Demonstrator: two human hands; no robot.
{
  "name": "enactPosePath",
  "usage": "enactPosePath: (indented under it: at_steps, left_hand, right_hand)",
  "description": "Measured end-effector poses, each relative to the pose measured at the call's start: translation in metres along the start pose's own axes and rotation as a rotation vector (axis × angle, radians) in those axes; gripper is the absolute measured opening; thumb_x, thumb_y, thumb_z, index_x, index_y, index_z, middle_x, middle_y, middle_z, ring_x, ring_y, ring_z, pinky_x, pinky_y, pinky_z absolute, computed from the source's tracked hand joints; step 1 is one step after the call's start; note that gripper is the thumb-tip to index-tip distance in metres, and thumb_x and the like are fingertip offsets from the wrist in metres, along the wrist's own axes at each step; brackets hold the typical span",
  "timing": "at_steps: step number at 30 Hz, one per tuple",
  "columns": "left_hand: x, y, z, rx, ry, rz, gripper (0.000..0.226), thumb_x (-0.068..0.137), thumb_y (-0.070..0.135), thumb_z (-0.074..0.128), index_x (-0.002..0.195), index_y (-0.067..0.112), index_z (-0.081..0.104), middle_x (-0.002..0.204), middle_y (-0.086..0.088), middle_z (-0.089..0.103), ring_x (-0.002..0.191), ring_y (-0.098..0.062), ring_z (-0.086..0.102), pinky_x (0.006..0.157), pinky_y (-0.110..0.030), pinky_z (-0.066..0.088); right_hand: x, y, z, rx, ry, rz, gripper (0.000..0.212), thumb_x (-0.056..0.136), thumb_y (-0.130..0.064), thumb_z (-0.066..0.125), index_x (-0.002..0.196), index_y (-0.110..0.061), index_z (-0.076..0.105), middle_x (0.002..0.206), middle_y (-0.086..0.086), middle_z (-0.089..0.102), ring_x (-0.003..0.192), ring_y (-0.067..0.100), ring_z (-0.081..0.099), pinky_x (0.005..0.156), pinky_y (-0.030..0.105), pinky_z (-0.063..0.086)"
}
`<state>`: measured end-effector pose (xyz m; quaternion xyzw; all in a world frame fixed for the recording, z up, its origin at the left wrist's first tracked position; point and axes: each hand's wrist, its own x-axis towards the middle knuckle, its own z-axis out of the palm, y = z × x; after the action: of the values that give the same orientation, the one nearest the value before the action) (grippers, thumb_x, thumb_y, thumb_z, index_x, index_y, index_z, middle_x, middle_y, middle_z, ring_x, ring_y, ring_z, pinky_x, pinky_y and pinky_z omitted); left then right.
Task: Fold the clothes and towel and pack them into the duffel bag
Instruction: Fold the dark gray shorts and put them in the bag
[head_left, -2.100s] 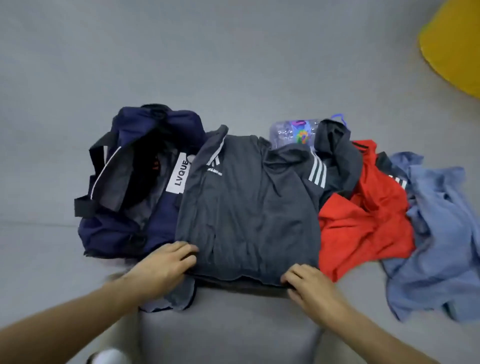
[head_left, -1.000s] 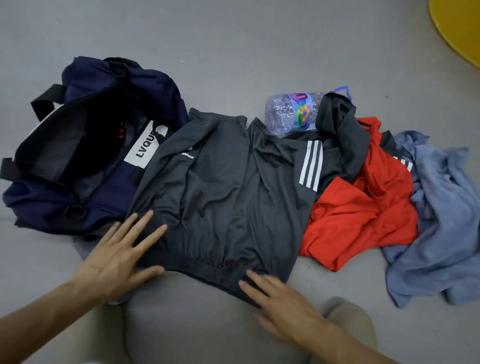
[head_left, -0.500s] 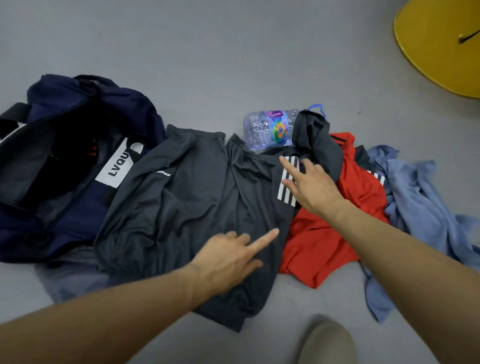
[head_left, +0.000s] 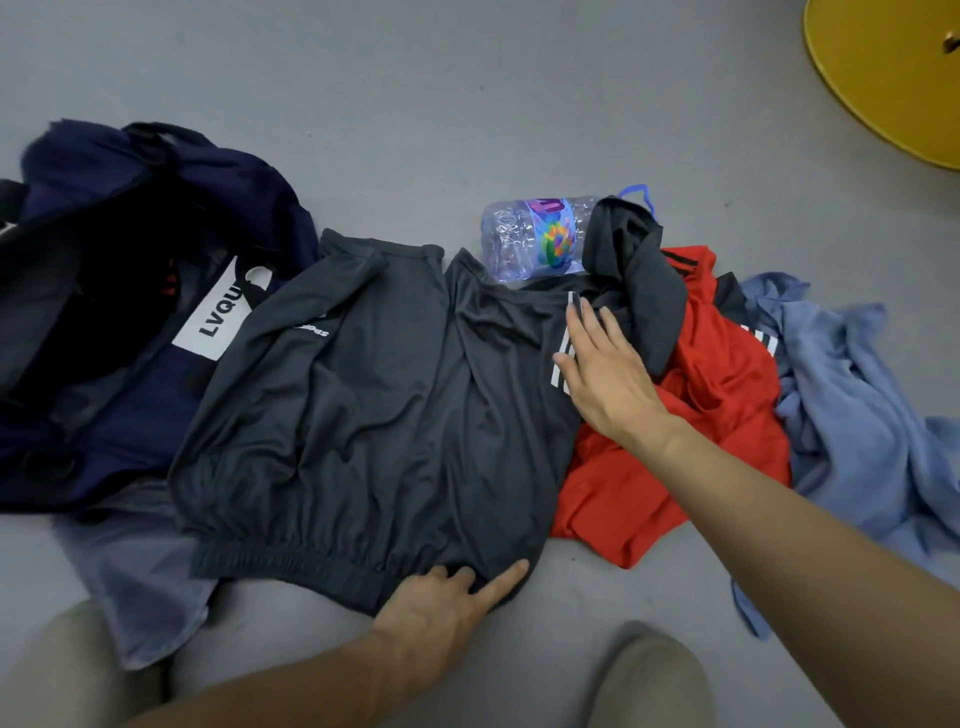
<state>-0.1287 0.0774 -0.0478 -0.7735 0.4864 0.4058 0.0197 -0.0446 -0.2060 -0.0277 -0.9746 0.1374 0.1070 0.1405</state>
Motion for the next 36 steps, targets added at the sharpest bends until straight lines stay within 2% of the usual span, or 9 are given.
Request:
enactPosePath:
  at_steps: [3,7,14,19,24,26,31,33,36]
  left_hand:
    - [-0.023,-0.017,-0.031,-0.074,0.035,0.041,0.101,0.097,0.005,0.044,0.142,0.054,-0.032,0.128,-0.007,0.044,0.105,-0.037,0.056,0.088,-0.045,0.044]
    - [-0.085,-0.070,-0.067,-0.193,0.248,0.062,0.091,0.099,0.020,0.041,0.144,0.057,-0.029,0.119,0.006,0.045,0.099,-0.025,0.056,0.089,-0.034,0.042]
    - [-0.171,-0.178,-0.063,-0.055,0.405,-0.018,0.085,0.087,0.020,0.052,0.156,0.049,0.012,0.097,0.014,0.046,0.059,-0.011,0.056,0.052,-0.029,0.049]
    - [-0.191,-0.230,-0.038,-0.204,0.519,-0.125,0.064,0.093,0.036,0.026,0.153,0.056,0.015,0.096,0.023,0.036,0.068,-0.006,0.049,0.059,-0.025,0.047]
    - [-0.176,-0.257,-0.001,-0.303,0.500,-0.301,0.077,0.094,0.031,0.048,0.155,0.053,0.007,0.104,0.018,0.042,0.081,-0.012,0.057,0.066,-0.032,0.052]
    - [-0.176,-0.257,0.007,-0.177,0.533,-0.370,0.076,0.093,0.029,0.059,0.157,0.042,0.021,0.110,0.009,0.045,0.081,-0.018,0.058,0.063,-0.034,0.053]
    - [-0.174,-0.238,0.001,0.168,0.778,-0.328,0.049,0.088,0.021,0.048,0.135,0.016,0.061,0.114,-0.011,0.058,0.087,-0.032,0.056,0.067,-0.041,0.051]
    - [-0.161,-0.236,0.005,0.210,0.720,-0.206,0.050,0.081,0.014,0.059,0.131,0.015,0.065,0.118,-0.011,0.062,0.109,-0.035,0.059,0.087,-0.045,0.048]
    - [-0.142,-0.224,0.008,0.216,0.507,-0.162,0.062,0.070,0.015,0.075,0.131,0.017,0.066,0.130,-0.014,0.063,0.127,-0.037,0.055,0.109,-0.044,0.031]
  right_hand:
    - [-0.002,-0.016,-0.020,0.172,-0.017,-0.054,0.063,0.107,-0.033,0.038,0.161,-0.020,0.009,0.168,-0.010,-0.002,0.152,0.014,0.017,0.118,0.036,0.030]
    - [0.008,-0.053,-0.045,0.124,-0.077,-0.103,0.064,0.106,-0.041,0.035,0.160,-0.031,0.004,0.166,-0.019,-0.007,0.136,0.027,0.046,0.097,0.042,0.047]
    - [0.074,-0.139,-0.084,-0.072,0.022,-0.182,0.075,0.102,-0.060,0.030,0.161,-0.020,0.005,0.168,-0.002,0.002,0.151,0.025,0.020,0.117,0.045,0.029]
    - [0.140,-0.201,-0.069,-0.084,-0.016,-0.149,0.078,0.101,-0.063,0.029,0.160,-0.018,0.009,0.168,-0.003,0.003,0.147,0.029,0.028,0.113,0.045,0.032]
    - [0.176,-0.240,-0.019,0.034,-0.139,-0.124,0.076,0.102,-0.060,0.030,0.160,-0.020,0.004,0.168,0.000,-0.004,0.149,0.030,0.025,0.117,0.045,0.030]
    - [0.166,-0.253,-0.003,0.049,-0.173,-0.124,0.074,0.102,-0.058,0.031,0.160,-0.024,0.002,0.168,0.003,-0.005,0.151,0.031,0.021,0.118,0.048,0.029]
    - [0.026,-0.260,0.042,-0.080,-0.280,-0.583,0.075,0.100,-0.059,0.033,0.157,-0.011,0.027,0.166,0.014,0.016,0.149,0.031,0.025,0.116,0.046,0.035]
    - [-0.040,-0.243,0.067,-0.184,-0.388,-0.834,0.077,0.095,-0.063,0.030,0.153,-0.012,0.037,0.161,0.015,0.031,0.145,0.032,0.036,0.110,0.046,0.043]
    - [-0.083,-0.213,0.090,-0.290,-0.581,-0.842,0.077,0.096,-0.064,0.033,0.159,-0.020,0.019,0.165,0.007,0.021,0.151,0.030,0.023,0.118,0.047,0.033]
